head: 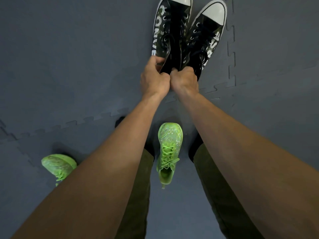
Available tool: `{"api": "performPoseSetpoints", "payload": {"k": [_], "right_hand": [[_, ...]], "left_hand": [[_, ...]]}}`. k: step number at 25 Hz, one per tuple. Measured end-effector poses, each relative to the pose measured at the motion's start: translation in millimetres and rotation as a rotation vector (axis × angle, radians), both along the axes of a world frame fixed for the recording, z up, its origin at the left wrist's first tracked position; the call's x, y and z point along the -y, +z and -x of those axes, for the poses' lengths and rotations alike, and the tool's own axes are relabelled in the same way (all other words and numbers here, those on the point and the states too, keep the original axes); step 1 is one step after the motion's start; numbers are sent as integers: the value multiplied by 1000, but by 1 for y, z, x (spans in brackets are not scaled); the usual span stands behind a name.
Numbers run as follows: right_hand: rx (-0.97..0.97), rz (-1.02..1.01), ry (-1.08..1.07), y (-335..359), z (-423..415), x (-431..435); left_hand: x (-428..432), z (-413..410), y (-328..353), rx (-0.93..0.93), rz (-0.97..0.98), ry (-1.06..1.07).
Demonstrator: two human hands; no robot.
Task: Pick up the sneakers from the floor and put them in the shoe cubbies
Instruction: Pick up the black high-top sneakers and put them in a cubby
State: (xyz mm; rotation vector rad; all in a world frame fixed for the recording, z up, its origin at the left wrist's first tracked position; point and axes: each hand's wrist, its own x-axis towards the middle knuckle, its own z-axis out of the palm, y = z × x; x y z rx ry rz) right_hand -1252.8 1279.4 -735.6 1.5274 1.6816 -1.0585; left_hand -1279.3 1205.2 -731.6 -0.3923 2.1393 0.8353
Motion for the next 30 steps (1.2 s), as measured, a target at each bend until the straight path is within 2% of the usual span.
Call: {"api": "performPoseSetpoints", "payload": {"k": [5, 10, 17, 24, 30], "right_hand": [[45, -61, 135, 38, -14, -3], [48, -40, 321, 102, -31, 0], [43, 17, 582, 206, -45, 19], [-69, -87, 1086, 355, -57, 51], [-147, -70, 1462, 464, -107, 112]], "left_hand": [[8, -6, 35, 97, -21, -6], [25, -25, 97, 134, -53, 90], [57, -56, 210, 109, -68, 384], [70, -125, 336, -13, -115, 781], [113, -204, 432, -115, -161, 1161]]}}
